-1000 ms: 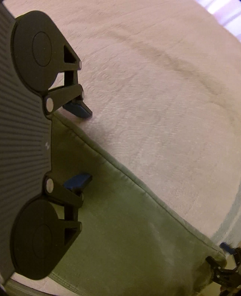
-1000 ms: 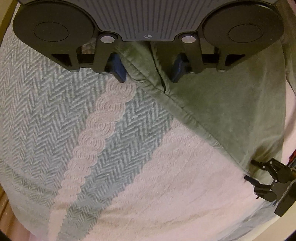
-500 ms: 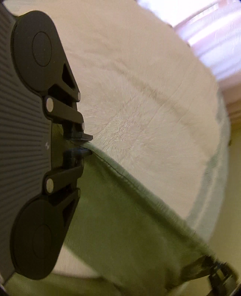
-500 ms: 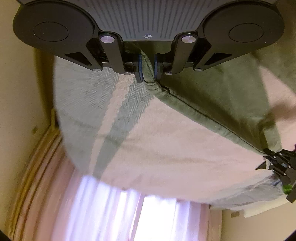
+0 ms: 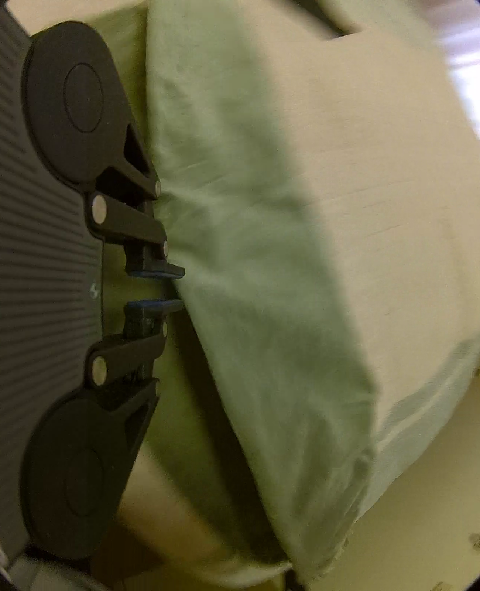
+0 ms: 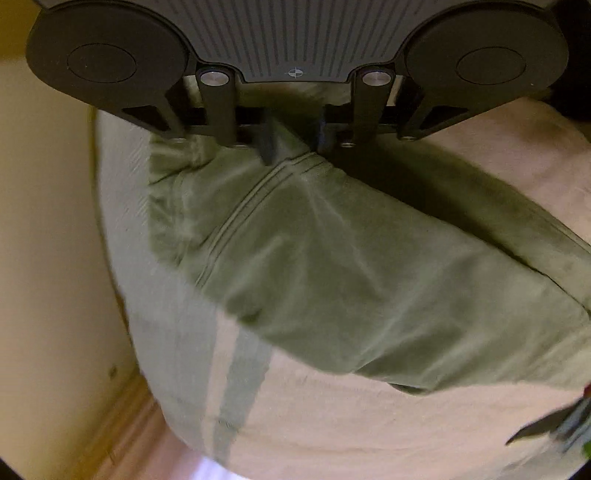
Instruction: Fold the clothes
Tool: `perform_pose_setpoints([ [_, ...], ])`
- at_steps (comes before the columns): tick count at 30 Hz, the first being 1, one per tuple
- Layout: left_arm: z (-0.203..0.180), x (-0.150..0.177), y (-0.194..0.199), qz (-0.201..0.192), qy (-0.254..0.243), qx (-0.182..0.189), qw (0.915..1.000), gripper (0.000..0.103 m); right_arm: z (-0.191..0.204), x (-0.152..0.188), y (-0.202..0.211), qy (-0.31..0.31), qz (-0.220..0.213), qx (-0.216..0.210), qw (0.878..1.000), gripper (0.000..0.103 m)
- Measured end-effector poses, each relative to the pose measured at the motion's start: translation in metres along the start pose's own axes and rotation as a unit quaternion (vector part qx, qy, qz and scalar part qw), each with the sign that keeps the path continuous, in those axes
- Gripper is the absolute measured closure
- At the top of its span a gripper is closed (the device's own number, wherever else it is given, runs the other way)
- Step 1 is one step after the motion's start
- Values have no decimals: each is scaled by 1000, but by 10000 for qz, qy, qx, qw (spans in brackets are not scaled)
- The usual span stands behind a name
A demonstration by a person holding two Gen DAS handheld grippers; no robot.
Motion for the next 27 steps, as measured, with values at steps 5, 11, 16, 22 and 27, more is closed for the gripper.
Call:
perform_pose_setpoints([
  [5, 13, 29, 2, 14, 919, 146, 9957, 89, -15, 6, 11, -1368, -238, -48, 9903, 23],
  [11, 62, 34, 10, -495, 2525, -181, 9662, 78, -70, 37, 7, -4087, -681, -899, 9057, 23],
  [16, 111, 45, 0, -1027, 4493, -188, 8873, 73, -91, 78, -9, -6075, -1175, -1747, 7659, 24],
  [22, 131, 48, -17, -1492, 5540, 8, 8190, 69, -108, 100, -25, -6750, -1372, -1803, 7021, 35],
  [27, 137, 45, -27, -1517, 5568, -11, 8167, 65, -124, 103, -34, -6720, -1446, -1607, 7083, 40],
])
Point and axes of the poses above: each gripper's, at about its wrist camera, not at the fingertips, and y roughly against the way its jaws point, z to its left, x to its underside, the point moved 3 cm from there along -y, roughly the way its jaws point, and after that the axes turned 6 degrees about y, right-handed, at the moved point
